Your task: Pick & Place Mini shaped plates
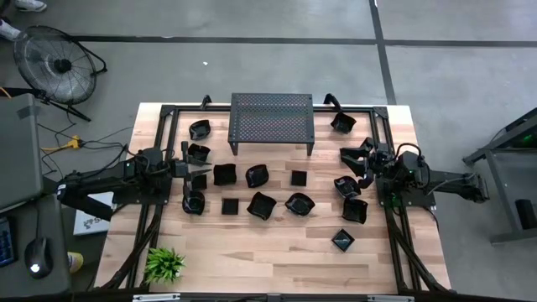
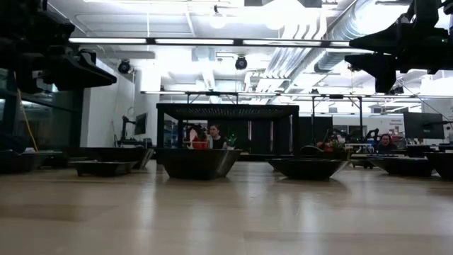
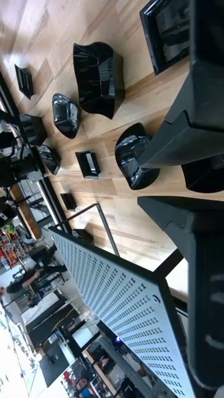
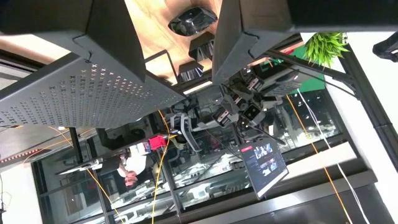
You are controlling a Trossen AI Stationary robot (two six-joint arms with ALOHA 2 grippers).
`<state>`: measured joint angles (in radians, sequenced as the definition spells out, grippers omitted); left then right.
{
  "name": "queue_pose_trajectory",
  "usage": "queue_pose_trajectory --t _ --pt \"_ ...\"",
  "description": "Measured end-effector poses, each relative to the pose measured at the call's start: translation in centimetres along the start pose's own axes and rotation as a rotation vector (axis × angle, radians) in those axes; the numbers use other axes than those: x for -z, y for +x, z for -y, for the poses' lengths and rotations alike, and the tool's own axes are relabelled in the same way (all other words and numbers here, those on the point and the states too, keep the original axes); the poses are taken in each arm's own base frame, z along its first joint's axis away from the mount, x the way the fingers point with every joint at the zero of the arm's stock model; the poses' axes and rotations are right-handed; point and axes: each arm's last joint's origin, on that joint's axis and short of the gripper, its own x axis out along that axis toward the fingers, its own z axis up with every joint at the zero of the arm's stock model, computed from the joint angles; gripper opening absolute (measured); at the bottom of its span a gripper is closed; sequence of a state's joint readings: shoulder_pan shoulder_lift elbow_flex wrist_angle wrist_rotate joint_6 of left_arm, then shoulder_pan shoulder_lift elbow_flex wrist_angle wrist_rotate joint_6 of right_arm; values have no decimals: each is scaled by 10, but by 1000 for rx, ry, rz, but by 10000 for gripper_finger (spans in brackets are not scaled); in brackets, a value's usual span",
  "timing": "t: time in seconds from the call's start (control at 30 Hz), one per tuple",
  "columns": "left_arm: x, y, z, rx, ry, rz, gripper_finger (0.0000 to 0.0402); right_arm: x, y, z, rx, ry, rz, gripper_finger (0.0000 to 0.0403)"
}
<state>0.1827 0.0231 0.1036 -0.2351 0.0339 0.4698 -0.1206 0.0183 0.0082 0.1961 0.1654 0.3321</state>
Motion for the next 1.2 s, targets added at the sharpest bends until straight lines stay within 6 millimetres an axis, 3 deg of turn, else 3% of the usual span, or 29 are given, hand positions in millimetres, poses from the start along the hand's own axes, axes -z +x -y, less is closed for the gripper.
queue_pose_trajectory --t 0.67,0.8,0.93,1.2 --pt "0 0 0 0 0 0 80 0 0 -1 -34 52 -9 181" --pt "0 0 0 0 0 0 80 0 0 -2 -55 -7 -17 181" --pt "0 0 0 0 0 0 80 -1 0 1 27 -34 -25 181" --pt "0 0 0 0 0 0 80 -44 6 -9 263 -189 -162 181"
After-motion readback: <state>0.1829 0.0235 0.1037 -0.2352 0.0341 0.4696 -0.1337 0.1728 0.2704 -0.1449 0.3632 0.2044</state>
